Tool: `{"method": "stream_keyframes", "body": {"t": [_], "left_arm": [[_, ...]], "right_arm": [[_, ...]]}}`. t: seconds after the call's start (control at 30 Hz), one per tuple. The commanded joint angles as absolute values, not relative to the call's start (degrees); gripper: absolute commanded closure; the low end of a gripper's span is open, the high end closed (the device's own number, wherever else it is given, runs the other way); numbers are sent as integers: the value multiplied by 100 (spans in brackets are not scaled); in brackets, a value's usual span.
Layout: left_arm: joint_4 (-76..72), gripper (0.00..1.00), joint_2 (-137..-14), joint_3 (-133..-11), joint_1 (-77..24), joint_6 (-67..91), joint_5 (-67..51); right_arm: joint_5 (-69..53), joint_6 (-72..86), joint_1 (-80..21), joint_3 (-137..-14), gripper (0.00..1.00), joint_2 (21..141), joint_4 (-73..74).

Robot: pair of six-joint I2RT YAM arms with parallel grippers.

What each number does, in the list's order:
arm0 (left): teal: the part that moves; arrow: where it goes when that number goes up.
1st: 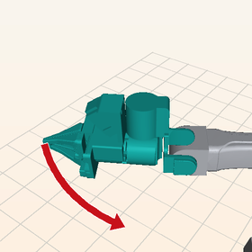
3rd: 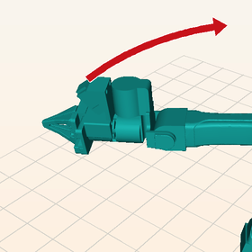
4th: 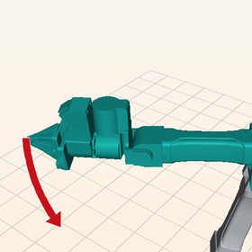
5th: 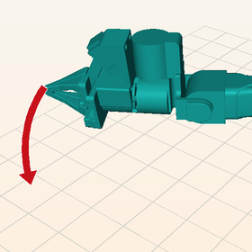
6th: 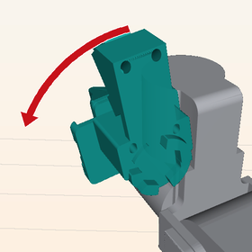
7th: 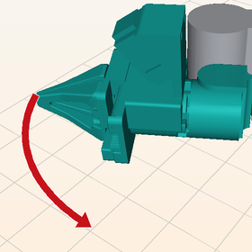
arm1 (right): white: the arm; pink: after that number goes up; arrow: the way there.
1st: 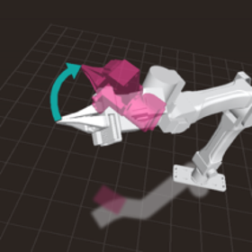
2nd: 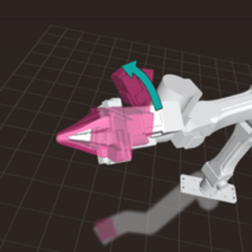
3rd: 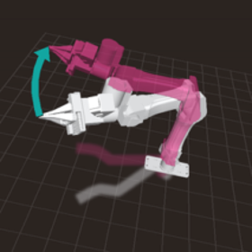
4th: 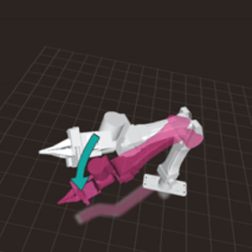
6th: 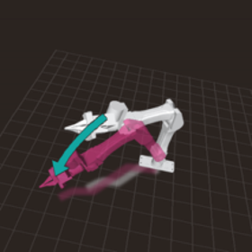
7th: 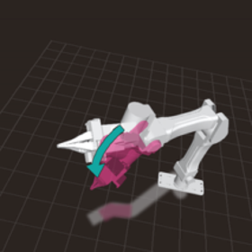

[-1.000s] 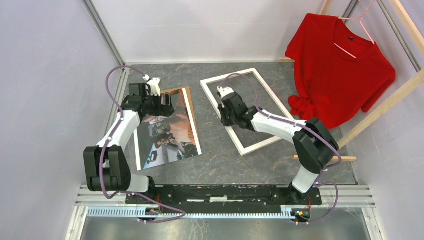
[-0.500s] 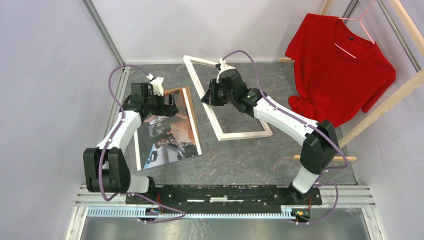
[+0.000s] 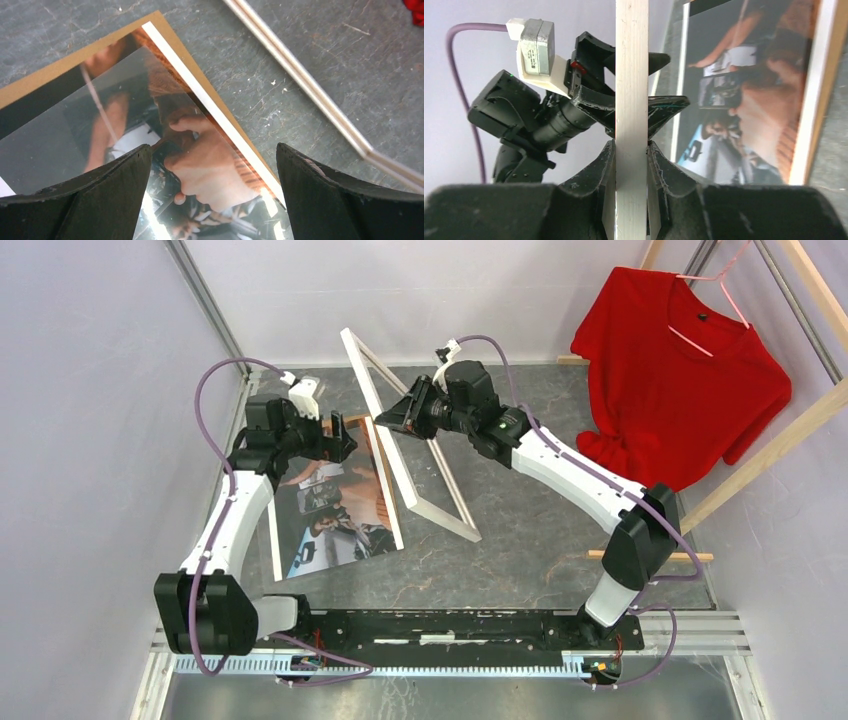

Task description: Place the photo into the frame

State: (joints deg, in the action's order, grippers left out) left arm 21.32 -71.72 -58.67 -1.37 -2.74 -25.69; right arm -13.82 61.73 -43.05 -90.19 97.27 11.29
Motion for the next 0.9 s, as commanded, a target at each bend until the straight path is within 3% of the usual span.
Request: {"method": "stream_keyframes", "body": {"t": [0.0, 0.2, 0.37, 0.4, 0.57, 0.7, 0.87], "left_arm": [[1938, 0, -6949, -6245, -141, 105, -2822], [1583, 0, -7013, -6354, -177, 533, -2605], [1188, 0, -7081, -6422, -516, 641, -2133], [1189, 0, -7168, -6489, -584, 638, -2067], [1093, 0, -7536, -6872, -875, 691, -1668], [1081, 0, -7802, -7191, -1005, 677, -1524], [1124, 0, -8075, -7485, -1196, 639, -1452]], "right_arm": [[-2022, 7068, -4267, -8929, 100, 9408, -173], [-2591, 7900, -4118, -8377, 100, 9422, -1519], [-2666, 7641, -3950, -8393, 100, 9412, -1122], [-2686, 7599, -3920, -8341, 97, 9390, -1086], [-2717, 7041, -3755, -8342, 51, 9318, -592], [-2714, 6535, -3647, -8462, 37, 9225, -229], [-2800, 5837, -3579, -9057, 28, 9377, 563]]}}
